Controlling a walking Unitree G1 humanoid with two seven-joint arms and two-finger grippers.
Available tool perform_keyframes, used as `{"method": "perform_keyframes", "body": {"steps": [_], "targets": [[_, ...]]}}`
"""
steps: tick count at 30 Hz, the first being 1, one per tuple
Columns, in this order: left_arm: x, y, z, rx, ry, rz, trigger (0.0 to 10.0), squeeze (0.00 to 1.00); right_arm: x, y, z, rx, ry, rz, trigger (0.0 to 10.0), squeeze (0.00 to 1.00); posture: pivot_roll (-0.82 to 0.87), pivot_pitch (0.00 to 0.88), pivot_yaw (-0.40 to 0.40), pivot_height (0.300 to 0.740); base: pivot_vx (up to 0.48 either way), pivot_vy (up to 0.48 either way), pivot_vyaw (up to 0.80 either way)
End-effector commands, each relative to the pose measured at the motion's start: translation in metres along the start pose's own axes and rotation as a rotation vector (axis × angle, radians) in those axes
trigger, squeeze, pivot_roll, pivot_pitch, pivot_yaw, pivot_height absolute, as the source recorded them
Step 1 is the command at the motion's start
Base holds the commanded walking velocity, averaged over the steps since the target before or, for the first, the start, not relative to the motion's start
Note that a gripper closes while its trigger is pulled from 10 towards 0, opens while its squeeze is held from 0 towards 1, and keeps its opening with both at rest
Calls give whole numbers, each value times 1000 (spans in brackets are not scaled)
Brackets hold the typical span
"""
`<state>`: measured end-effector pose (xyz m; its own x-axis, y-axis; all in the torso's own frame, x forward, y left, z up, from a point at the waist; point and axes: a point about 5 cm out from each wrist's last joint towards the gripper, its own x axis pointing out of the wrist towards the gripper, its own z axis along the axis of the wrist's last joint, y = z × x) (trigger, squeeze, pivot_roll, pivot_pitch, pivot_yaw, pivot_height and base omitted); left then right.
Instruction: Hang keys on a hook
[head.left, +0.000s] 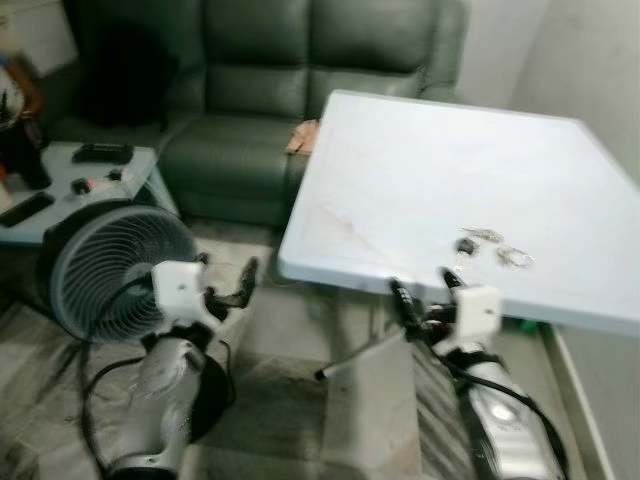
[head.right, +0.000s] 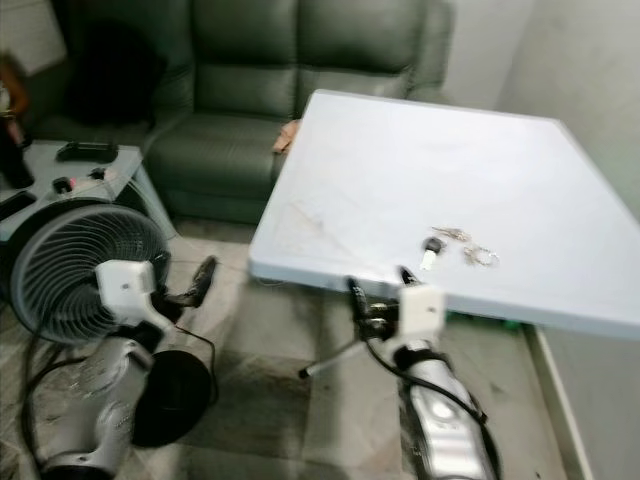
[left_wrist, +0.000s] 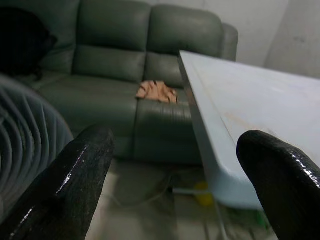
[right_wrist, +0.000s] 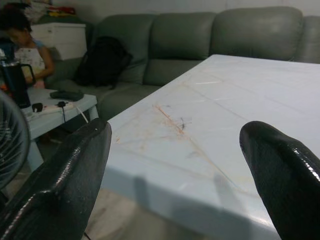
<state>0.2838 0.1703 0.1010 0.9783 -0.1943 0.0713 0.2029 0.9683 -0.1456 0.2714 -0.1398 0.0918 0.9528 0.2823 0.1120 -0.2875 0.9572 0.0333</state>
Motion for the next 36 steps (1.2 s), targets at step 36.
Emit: {"method": "perform_keyframes", "body": {"steps": [36], "targets": [[1, -15, -1, 59, 26, -59, 10000, 0, -5, -12, -6, 14, 51, -67, 10000, 0, -31, 0, -17, 740, 96, -140, 0]]}}
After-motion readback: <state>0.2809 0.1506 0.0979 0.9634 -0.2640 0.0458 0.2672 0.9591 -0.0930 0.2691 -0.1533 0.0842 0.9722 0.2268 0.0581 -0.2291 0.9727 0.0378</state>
